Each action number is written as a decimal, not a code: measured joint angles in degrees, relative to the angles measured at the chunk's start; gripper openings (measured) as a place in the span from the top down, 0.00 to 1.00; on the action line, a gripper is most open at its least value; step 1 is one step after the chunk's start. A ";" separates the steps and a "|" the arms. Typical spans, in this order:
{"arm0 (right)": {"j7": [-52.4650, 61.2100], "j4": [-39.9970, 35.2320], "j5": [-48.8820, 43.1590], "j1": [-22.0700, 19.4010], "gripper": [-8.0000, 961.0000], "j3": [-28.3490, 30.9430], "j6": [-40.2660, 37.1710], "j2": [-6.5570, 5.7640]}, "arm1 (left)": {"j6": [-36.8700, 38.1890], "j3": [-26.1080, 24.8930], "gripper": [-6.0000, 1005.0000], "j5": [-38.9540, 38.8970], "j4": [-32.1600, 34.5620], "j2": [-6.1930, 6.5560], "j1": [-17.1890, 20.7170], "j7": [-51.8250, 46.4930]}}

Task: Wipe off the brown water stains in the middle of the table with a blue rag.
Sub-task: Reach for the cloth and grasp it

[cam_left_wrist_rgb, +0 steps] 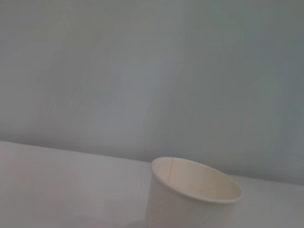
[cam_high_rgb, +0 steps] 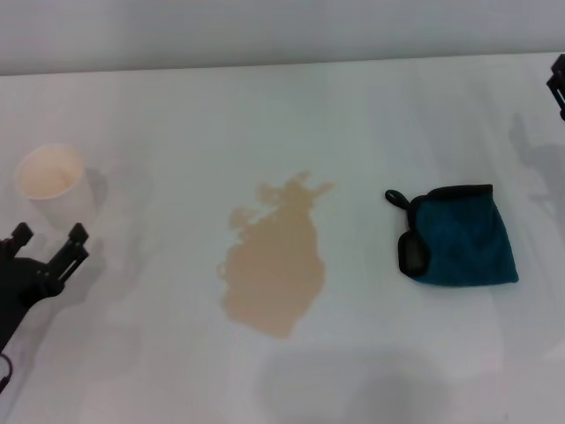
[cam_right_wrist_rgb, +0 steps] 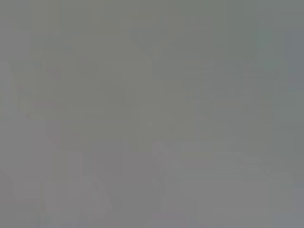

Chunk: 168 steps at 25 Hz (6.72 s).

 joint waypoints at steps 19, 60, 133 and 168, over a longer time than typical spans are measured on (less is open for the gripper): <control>61.84 -38.37 -32.02 -2.23 0.17 -28.99 5.38 -2.23 | -11.13 -4.75 0.12 -0.71 0.28 0.47 6.24 -4.68; 109.17 -60.30 -106.88 14.83 0.17 -36.20 -19.77 -3.33 | -10.56 -5.50 0.12 -3.40 -1.21 0.25 6.39 -11.48; 114.62 -62.45 -103.15 11.99 0.50 -54.48 -14.61 0.58 | -10.39 -5.49 0.12 -3.58 -0.85 0.50 5.38 -14.70; 116.58 -65.88 -103.32 10.30 0.78 -57.29 -14.19 0.31 | -10.40 -5.49 0.12 -3.58 -0.86 0.52 5.55 -14.70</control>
